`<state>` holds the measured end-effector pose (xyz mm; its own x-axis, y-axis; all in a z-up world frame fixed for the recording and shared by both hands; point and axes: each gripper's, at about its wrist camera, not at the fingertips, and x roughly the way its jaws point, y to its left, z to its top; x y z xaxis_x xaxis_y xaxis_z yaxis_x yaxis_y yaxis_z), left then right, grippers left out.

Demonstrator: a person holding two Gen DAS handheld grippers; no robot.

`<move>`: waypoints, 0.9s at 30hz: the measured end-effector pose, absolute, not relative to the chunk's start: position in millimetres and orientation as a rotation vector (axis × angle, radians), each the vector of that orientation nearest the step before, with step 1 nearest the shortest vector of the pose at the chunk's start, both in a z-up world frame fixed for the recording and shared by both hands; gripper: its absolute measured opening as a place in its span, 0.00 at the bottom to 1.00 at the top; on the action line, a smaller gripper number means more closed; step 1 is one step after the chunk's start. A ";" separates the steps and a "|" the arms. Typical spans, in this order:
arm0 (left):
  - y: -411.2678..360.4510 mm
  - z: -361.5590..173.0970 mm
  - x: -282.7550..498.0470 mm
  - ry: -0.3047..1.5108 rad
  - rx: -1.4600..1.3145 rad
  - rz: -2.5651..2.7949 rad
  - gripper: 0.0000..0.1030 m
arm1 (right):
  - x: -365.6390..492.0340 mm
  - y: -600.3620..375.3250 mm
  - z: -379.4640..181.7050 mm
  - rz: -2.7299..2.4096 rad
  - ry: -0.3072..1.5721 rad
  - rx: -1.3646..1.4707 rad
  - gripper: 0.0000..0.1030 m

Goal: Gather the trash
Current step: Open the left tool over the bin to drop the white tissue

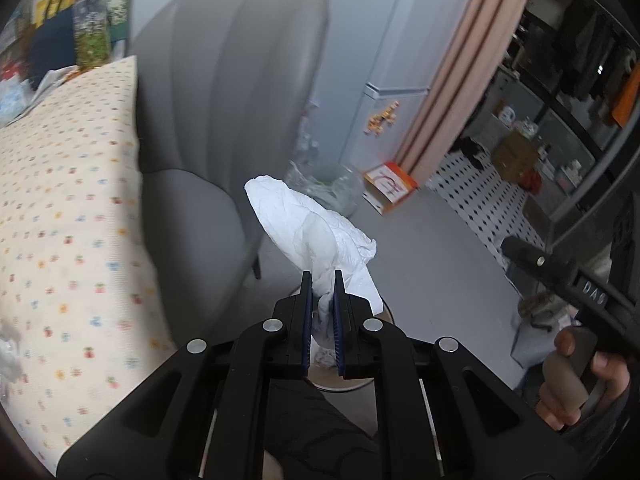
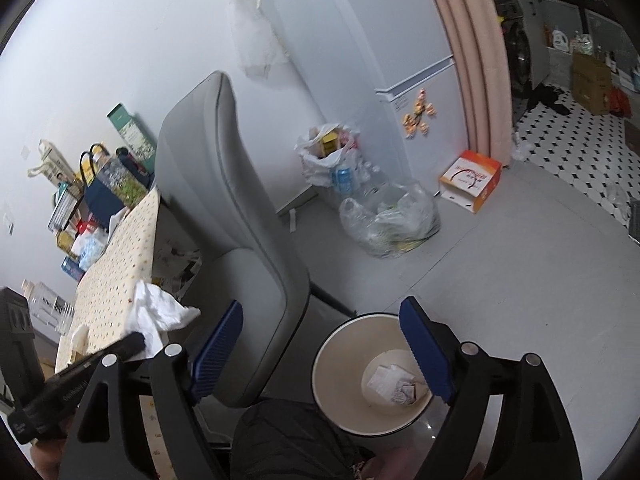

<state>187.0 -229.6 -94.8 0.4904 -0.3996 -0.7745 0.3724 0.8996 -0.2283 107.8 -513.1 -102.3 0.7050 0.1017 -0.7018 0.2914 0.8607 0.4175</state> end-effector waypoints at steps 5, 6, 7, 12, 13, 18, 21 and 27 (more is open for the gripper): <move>-261.5 -104.7 189.6 0.981 -0.006 -0.527 0.09 | 94.6 -536.7 -99.8 -0.160 0.771 0.555 0.78; -267.5 -107.7 190.2 0.989 0.006 -0.538 0.09 | 92.2 -541.5 -99.7 -0.170 0.768 0.560 0.78; -273.6 -110.9 190.4 0.998 0.015 -0.548 0.09 | 90.4 -546.3 -99.1 -0.178 0.765 0.566 0.78; -299.6 -132.2 195.0 1.063 0.037 -0.594 0.09 | 83.3 -563.4 -96.9 -0.204 0.745 0.583 0.79; -303.6 -137.3 196.9 1.079 0.038 -0.599 0.09 | 82.1 -564.6 -97.7 -0.207 0.743 0.585 0.79; -320.0 -160.6 202.5 1.155 0.045 -0.619 0.09 | 81.3 -572.6 -106.8 -0.222 0.764 0.596 0.80; -323.5 -167.8 205.1 1.186 0.029 -0.621 0.15 | 82.2 -574.9 -112.0 -0.225 0.779 0.597 0.80; -316.1 -157.0 207.5 1.143 -0.015 -0.587 0.58 | 83.4 -574.2 -116.5 -0.224 0.789 0.596 0.81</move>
